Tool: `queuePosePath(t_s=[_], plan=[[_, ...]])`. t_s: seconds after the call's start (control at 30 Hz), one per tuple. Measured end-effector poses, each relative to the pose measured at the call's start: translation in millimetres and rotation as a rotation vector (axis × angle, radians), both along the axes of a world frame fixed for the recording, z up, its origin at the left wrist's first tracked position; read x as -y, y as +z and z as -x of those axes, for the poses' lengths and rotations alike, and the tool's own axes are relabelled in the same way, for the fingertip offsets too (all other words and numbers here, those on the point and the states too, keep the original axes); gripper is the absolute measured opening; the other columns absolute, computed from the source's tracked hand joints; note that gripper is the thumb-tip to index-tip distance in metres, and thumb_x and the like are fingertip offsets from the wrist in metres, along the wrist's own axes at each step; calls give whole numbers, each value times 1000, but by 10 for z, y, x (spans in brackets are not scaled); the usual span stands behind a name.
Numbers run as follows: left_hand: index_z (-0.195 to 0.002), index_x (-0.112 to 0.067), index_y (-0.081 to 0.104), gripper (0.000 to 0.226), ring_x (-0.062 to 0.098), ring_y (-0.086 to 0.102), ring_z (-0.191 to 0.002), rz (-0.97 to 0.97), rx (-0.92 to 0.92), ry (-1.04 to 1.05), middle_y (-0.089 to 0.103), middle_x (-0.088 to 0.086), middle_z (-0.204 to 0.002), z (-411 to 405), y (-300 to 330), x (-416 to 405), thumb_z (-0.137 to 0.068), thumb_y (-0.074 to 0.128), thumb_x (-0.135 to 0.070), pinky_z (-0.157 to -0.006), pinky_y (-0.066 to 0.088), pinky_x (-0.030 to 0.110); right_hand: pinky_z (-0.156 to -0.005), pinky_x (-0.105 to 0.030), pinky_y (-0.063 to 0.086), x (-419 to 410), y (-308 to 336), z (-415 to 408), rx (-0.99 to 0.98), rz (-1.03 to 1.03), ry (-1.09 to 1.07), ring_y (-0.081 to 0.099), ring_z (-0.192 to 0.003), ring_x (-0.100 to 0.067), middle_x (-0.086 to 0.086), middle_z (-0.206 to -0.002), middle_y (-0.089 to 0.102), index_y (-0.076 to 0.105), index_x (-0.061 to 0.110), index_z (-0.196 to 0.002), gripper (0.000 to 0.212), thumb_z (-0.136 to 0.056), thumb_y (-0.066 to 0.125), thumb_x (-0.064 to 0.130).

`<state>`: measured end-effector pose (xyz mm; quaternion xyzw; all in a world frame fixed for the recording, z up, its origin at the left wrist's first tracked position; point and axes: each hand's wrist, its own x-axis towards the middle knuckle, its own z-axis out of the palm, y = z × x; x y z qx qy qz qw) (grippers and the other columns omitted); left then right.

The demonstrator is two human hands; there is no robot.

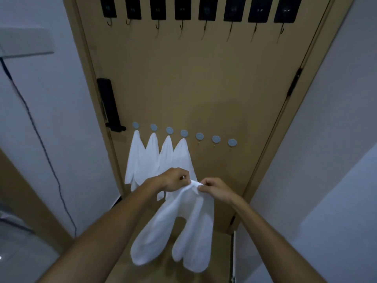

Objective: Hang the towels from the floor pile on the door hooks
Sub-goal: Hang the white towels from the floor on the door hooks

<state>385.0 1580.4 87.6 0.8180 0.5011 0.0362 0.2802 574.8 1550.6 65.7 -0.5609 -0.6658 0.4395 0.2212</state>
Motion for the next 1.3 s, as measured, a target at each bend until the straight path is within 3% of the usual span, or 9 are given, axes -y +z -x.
queuePosePath(t_s=[0.2, 0.5, 0.67, 0.8, 0.9, 1.03, 1.17, 1.3], plan=[[-88, -19, 55, 10, 17, 48, -82, 5, 4, -26, 53, 1, -91, -253, -86, -526, -96, 48, -20, -70, 40, 27, -67, -21, 38, -477, -85, -303, 32, -41, -49, 50, -79, -13, -5, -86, 57, 62, 9, -85, 11, -91, 53, 9], [-92, -18, 53, 13, 20, 53, -83, 12, 69, -11, 60, 8, -93, -698, -286, -1314, -99, 43, -23, -77, 45, 31, -60, -18, 37, -1183, -184, -631, 117, -114, -228, 49, -72, -12, -3, -84, 57, 64, 9, -83, 13, -91, 55, 12], [-87, -19, 49, 14, 20, 49, -81, 54, 129, -68, 57, 6, -89, -943, -454, -1925, -98, 41, -21, -71, 41, 31, -57, -25, 41, -1658, -299, -818, 95, -65, -335, 51, -56, -12, -7, -70, 56, 60, 7, -79, 16, -93, 52, 9], [-89, -20, 50, 12, 21, 53, -85, 68, 140, -112, 57, 5, -92, -1069, -637, -2486, -98, 41, -21, -75, 45, 34, -42, -12, 39, -2103, -445, -867, 104, -35, -411, 51, -38, 2, -1, -61, 53, 54, 11, -72, 23, -95, 49, 7], [-95, -12, 54, 12, 25, 53, -90, 34, 131, -157, 59, 12, -99, -1009, -790, -2867, -97, 43, -16, -78, 41, 32, -41, -15, 37, -2474, -613, -790, 181, -34, -417, 49, -42, -3, 3, -56, 49, 45, 18, -64, 31, -94, 49, 10], [-90, -14, 45, 17, 24, 49, -81, 24, 218, -249, 53, 11, -87, -682, -968, -3322, -75, 38, -13, -71, 37, 32, -58, -29, 39, -2974, -843, -529, 284, -54, -398, 49, -60, -18, 6, -55, 45, 38, 20, -61, 33, -89, 51, 7], [-89, -3, 58, 19, 21, 51, -84, -7, 205, -221, 53, 3, -87, -351, -1186, -3692, -79, 42, -3, -71, 32, 13, -65, -26, 36, -3329, -950, -219, 247, -115, -440, 49, -69, -14, 12, -64, 47, 37, 30, -69, 36, -85, 51, 1], [-87, -12, 69, 30, 14, 58, -87, -208, 202, -230, 70, 5, -90, -204, -1508, -3982, -73, 43, -13, -83, 36, 12, -64, -30, 38, -3553, -1041, -80, 254, -183, -457, 55, -74, -19, 1, -74, 57, 49, 17, -74, 22, -80, 48, -4]])
